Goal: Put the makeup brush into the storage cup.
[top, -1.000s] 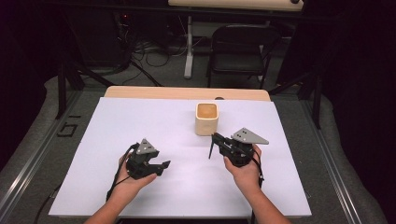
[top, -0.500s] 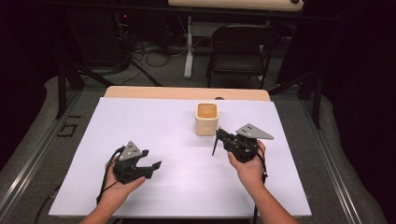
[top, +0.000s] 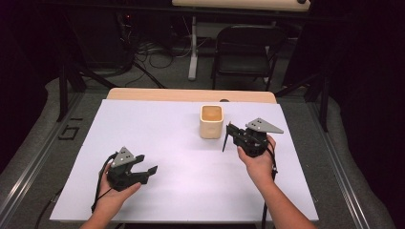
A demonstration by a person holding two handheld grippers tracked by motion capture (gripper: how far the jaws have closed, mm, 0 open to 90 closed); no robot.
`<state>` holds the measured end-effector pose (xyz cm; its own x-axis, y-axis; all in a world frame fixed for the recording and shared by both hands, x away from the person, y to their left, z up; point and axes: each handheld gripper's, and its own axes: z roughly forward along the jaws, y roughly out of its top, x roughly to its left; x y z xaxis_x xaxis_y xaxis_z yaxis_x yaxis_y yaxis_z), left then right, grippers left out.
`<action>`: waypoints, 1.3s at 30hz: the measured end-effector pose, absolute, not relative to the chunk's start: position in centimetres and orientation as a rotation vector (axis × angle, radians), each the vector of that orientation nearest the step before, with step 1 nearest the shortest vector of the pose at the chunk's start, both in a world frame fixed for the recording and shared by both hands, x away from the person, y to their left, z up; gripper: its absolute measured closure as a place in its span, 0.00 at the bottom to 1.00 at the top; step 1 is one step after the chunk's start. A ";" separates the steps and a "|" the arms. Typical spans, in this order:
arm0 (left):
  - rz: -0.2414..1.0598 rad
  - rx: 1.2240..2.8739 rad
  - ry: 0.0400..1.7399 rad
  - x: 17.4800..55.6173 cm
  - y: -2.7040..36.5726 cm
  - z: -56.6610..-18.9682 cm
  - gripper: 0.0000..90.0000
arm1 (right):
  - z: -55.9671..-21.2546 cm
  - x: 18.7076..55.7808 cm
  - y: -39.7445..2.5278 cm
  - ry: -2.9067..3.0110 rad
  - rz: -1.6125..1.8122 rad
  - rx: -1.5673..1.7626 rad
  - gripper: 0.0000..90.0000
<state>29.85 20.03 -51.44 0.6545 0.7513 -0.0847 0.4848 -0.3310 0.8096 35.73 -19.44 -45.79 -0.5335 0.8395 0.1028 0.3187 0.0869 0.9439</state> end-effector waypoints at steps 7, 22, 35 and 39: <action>0.384 1.994 0.959 29.9 20.1 -51.6 0.37 | -45.5 37.5 -20.1 1.873 1.410 1.164 0.93; 0.383 1.989 0.965 29.8 20.2 -51.8 0.37 | -45.5 40.3 -20.6 1.835 1.358 1.219 0.93; 0.375 2.001 0.964 29.9 20.1 -52.0 0.37 | -45.6 41.6 -20.5 1.827 1.331 1.243 0.93; 0.375 2.003 0.960 29.9 20.1 -52.0 0.37 | -44.8 42.3 -20.4 1.821 1.319 1.238 0.93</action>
